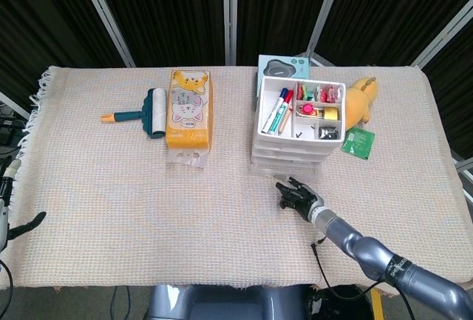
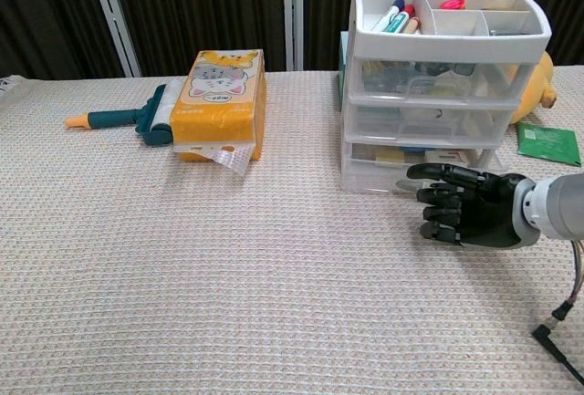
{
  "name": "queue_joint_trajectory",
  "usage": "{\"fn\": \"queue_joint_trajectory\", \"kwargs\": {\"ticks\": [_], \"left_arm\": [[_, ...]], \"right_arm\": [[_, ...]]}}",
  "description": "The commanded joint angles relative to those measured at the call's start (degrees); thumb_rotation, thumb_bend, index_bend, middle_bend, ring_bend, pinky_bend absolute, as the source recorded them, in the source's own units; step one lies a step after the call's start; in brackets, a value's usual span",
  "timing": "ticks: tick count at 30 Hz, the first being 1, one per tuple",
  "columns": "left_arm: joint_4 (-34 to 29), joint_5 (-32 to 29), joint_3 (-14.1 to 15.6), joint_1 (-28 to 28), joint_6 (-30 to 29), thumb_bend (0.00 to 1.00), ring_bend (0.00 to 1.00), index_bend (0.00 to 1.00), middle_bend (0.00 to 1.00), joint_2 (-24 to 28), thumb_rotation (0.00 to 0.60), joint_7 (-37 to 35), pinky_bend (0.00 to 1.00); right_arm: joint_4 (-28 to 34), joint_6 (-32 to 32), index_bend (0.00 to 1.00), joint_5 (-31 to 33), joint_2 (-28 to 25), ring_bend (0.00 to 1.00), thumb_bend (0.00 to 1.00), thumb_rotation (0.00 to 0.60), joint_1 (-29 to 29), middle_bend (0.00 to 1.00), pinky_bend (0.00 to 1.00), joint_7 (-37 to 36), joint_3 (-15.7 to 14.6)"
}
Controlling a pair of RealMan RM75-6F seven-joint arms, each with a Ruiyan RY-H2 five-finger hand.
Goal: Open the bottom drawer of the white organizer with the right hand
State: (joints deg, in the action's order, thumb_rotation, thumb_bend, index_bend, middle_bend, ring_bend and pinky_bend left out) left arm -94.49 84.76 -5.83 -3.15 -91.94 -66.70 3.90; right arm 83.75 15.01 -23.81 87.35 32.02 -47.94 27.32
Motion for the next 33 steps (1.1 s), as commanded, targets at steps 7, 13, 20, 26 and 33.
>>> {"fn": "queue_joint_trajectory", "kwargs": {"ticks": [7, 13, 20, 26, 33], "left_arm": [[-0.33, 0.88, 0.27, 0.28, -0.53, 0.06, 0.0, 0.0, 0.0, 0.43, 0.6, -0.65, 0.0], [-0.5, 1.43, 0.47, 0.72, -1.25, 0.06, 0.0, 0.0, 0.0, 0.68, 0.6, -1.15, 0.0], [-1.16, 1.25, 0.63, 0.99, -1.21, 0.06, 0.0, 0.0, 0.0, 1.03, 0.6, -0.44, 0.0], [-1.52, 1.43, 0.65, 1.14, -1.4, 0.06, 0.0, 0.0, 0.0, 1.21, 0.6, -0.24, 0.0], [-1.47, 1.92, 0.66, 1.34, -1.91, 0.07, 0.0, 0.0, 0.0, 1.34, 0.6, -0.65, 0.0]], "right_arm": [[8.39, 0.03, 0.09, -5.29, -3.71, 0.91, 0.29, 0.6, -4.78, 0.86, 0.73, 2.35, -0.74], [18.12, 0.18, 0.06, -12.98, -8.23, 0.89, 0.29, 0.6, -8.76, 0.84, 0.72, 6.64, -1.08], [25.85, 6.1, 0.08, -21.1, -13.39, 0.89, 0.29, 0.6, -8.86, 0.84, 0.72, 14.88, -2.7], [26.77, 17.31, 0.13, -20.07, -14.8, 0.89, 0.29, 0.6, -4.2, 0.84, 0.72, 24.72, -7.18], [23.6, 27.24, 0.2, -13.02, -12.35, 0.89, 0.29, 0.6, 0.51, 0.84, 0.72, 31.89, -9.76]]}}
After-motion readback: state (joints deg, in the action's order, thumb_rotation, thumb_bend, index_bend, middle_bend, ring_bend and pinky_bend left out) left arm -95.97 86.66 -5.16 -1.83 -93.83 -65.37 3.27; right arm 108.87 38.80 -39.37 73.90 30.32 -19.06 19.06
